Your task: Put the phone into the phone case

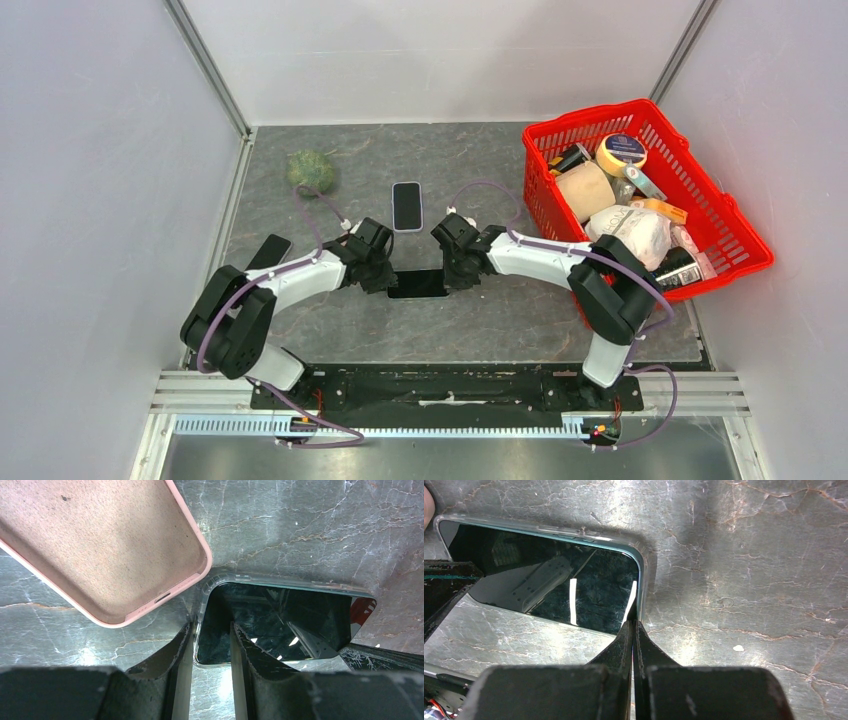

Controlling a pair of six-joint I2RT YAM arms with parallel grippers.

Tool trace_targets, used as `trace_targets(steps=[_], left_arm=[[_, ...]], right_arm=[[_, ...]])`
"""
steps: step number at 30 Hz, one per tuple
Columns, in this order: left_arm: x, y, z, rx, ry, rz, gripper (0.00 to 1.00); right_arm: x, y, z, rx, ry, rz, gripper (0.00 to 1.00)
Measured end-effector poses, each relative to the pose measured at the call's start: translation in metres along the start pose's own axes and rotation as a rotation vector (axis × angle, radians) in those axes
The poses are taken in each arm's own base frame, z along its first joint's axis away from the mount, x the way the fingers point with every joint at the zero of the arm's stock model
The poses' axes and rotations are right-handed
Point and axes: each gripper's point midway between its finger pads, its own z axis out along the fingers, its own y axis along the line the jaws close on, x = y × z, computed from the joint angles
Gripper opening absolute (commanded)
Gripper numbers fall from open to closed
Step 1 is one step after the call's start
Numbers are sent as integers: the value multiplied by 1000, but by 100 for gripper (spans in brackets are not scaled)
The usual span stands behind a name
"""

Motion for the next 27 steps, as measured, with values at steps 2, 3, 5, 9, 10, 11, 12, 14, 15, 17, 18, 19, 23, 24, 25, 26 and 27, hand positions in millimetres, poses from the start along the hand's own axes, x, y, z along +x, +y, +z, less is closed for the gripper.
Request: trace_targets(steps=[2, 3, 5, 9, 10, 11, 12, 14, 15, 17, 18, 19, 23, 24, 25, 26, 27], left_arm=[[0, 0, 0, -1, 1, 1, 36], [0, 0, 0, -2, 2, 1, 36], [0, 0, 0, -4, 3, 2, 36], [0, 0, 0, -7, 6, 6, 36], [-1, 0, 0, -7, 6, 10, 36], [0, 0, -1, -8, 6, 11, 36], [-1, 0, -1, -7, 6, 15, 36], [-1, 0, -2, -6, 4, 22, 36], [-2, 0, -2, -6, 3, 26, 36], [-2, 0, -3, -5, 1, 35, 36], [-2, 0, -4, -6, 1, 41, 37], [-3, -1, -5, -5, 0, 51, 38], [-6, -6, -14, 9, -14, 85, 41], [-8, -7, -17, 15, -19, 91, 41], [-9, -9, -20, 23, -26, 96, 41], [-11, -11, -24, 32, -34, 101, 41], [-11, -13, -26, 41, -40, 106, 41]], right_arm=[[0, 0, 0, 3, -3, -2, 0], [0, 0, 0, 4, -4, -4, 0], [0, 0, 0, 11, -3, -7, 0], [0, 0, 0, 24, 11, -11, 0], [0, 1, 0, 23, 10, -11, 0], [-1, 1, -2, 20, 6, -11, 2], [-3, 2, -5, 14, -1, -11, 4], [-4, 3, -7, 13, -7, -15, 9], [-4, 3, -7, 12, -10, -19, 10], [-5, 4, -9, 8, -13, -28, 16], [-6, 6, -10, 2, -14, -33, 18], [-7, 9, -12, -7, -16, -39, 21], [-29, 24, -24, -55, -63, -56, 27], [-38, 27, -28, -67, -80, -52, 28], [-47, 29, -31, -75, -97, -48, 29], [-57, 28, -34, -81, -116, -42, 31], [-68, 27, -37, -85, -134, -33, 31]])
